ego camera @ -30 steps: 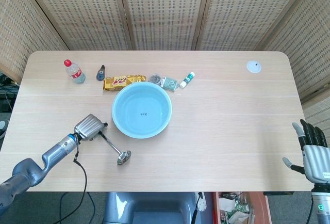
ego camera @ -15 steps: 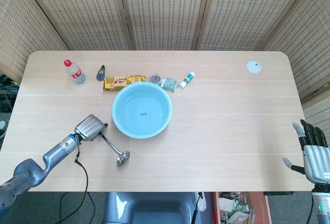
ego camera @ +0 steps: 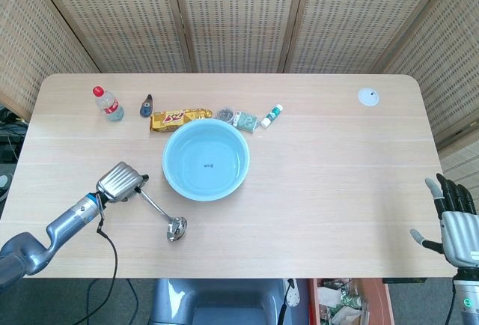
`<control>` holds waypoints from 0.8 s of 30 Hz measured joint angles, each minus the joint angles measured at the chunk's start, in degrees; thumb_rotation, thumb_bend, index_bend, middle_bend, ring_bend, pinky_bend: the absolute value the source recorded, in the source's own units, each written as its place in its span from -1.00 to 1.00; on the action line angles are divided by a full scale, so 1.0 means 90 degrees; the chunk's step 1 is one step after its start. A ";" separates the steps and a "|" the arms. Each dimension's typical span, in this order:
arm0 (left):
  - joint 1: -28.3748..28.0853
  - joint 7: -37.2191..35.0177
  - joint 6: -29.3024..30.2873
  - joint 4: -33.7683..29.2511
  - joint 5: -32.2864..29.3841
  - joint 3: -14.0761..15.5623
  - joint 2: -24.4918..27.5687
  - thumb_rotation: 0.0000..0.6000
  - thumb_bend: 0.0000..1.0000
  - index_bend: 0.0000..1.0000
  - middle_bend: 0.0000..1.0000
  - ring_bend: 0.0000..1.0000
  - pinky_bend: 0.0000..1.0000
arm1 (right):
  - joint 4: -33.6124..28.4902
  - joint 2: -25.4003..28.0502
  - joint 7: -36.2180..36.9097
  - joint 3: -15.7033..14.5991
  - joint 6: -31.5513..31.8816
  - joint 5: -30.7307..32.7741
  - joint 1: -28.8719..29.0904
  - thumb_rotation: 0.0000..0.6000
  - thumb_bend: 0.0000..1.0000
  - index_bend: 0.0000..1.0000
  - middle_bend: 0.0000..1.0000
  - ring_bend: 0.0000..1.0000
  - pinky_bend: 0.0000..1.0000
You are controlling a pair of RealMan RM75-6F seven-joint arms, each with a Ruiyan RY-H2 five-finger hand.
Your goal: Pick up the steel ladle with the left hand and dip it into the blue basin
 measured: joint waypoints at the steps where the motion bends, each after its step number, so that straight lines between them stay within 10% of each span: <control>1: -0.0001 0.0052 0.0012 -0.0154 -0.0020 -0.0019 0.0097 1.00 -0.16 0.96 1.00 0.99 1.00 | -0.0003 0.0006 0.0010 -0.0001 0.0003 -0.0002 -0.0003 1.00 -1.00 -1.00 -1.00 -1.00 -1.00; 24: -0.0576 0.2389 -0.1144 -0.4782 -0.1996 -0.1144 0.2781 1.00 -0.07 0.99 1.00 0.99 1.00 | -0.0051 0.0099 0.0171 0.0053 0.0032 0.0080 -0.0036 1.00 -1.00 -1.00 -1.00 -1.00 -1.00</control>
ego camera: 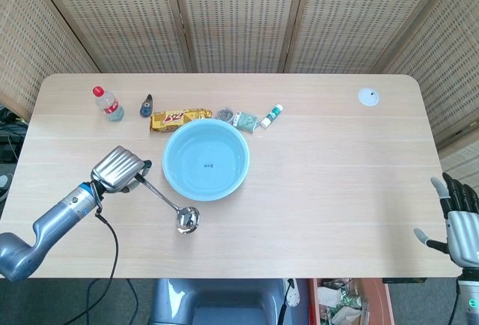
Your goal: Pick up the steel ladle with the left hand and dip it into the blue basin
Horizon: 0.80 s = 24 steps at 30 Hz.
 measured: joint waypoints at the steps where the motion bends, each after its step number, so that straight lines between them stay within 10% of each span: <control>1: -0.0038 0.0112 -0.0038 -0.0100 -0.0153 -0.0068 0.0060 1.00 -0.07 0.99 1.00 0.99 1.00 | -0.0003 0.0004 0.0009 0.0005 0.0004 0.0004 -0.0002 1.00 -1.00 -1.00 -1.00 -1.00 -1.00; 12: -0.0870 0.1475 -0.0505 -0.0544 -0.2508 -0.0697 0.0325 1.00 -0.05 0.99 1.00 0.99 1.00 | 0.0044 0.0039 0.0150 0.0056 -0.0146 0.0156 0.0035 1.00 -1.00 -1.00 -1.00 -1.00 -1.00; 24: -0.2412 0.3978 -0.0363 0.0530 -0.5430 -0.0435 -0.0891 1.00 -0.04 1.00 1.00 0.99 1.00 | 0.0096 0.0045 0.0266 0.0060 -0.0387 0.0275 0.0112 1.00 -1.00 -1.00 -1.00 -1.00 -1.00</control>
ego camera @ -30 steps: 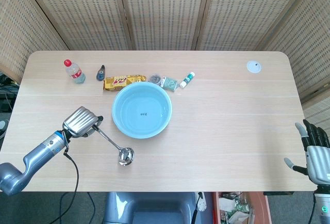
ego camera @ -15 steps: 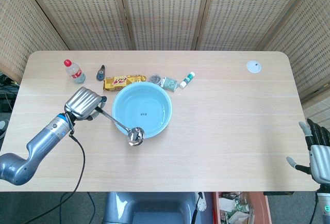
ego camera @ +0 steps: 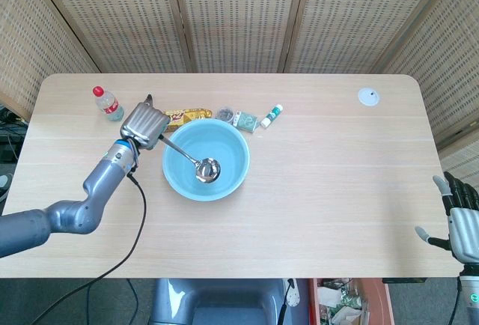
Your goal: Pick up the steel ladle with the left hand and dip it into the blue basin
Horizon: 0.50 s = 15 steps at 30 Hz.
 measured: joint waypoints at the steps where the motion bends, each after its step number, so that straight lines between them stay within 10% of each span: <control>1: -0.0112 0.0120 0.0014 0.0112 -0.0188 0.0029 -0.0118 1.00 -0.04 0.99 1.00 0.99 1.00 | 0.0009 0.0000 0.0007 0.0001 -0.0012 0.0011 0.0003 1.00 -1.00 -1.00 -1.00 -1.00 -1.00; 15: -0.1164 0.1017 -0.0279 0.1590 -0.1775 0.0409 -0.1312 1.00 -0.04 1.00 1.00 0.99 1.00 | 0.0132 -0.0048 0.0017 0.0077 -0.0261 0.0256 0.0108 1.00 -1.00 -1.00 -1.00 -1.00 -1.00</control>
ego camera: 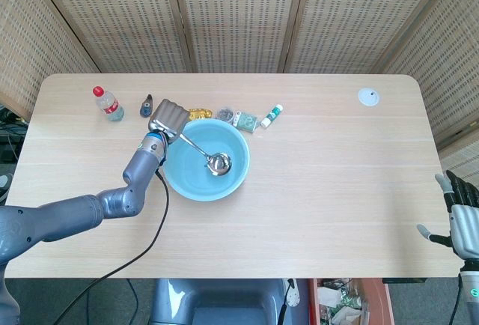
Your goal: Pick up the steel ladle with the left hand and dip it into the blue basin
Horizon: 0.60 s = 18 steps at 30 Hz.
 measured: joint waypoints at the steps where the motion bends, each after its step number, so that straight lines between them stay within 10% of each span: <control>1: -0.0022 0.0012 -0.0026 0.0055 -0.0035 0.0017 -0.0040 1.00 -0.04 1.00 1.00 0.99 1.00 | 0.0005 -0.0001 0.0004 0.0001 -0.0007 0.0005 0.0002 1.00 -1.00 -1.00 -1.00 -1.00 -1.00; 18: -0.0427 0.0692 0.0028 0.0828 -0.0461 0.0449 -0.0746 1.00 -0.03 1.00 1.00 0.98 1.00 | 0.0182 0.0030 0.0299 0.0054 -0.0009 0.0049 -0.0004 1.00 -1.00 -1.00 -1.00 -1.00 -1.00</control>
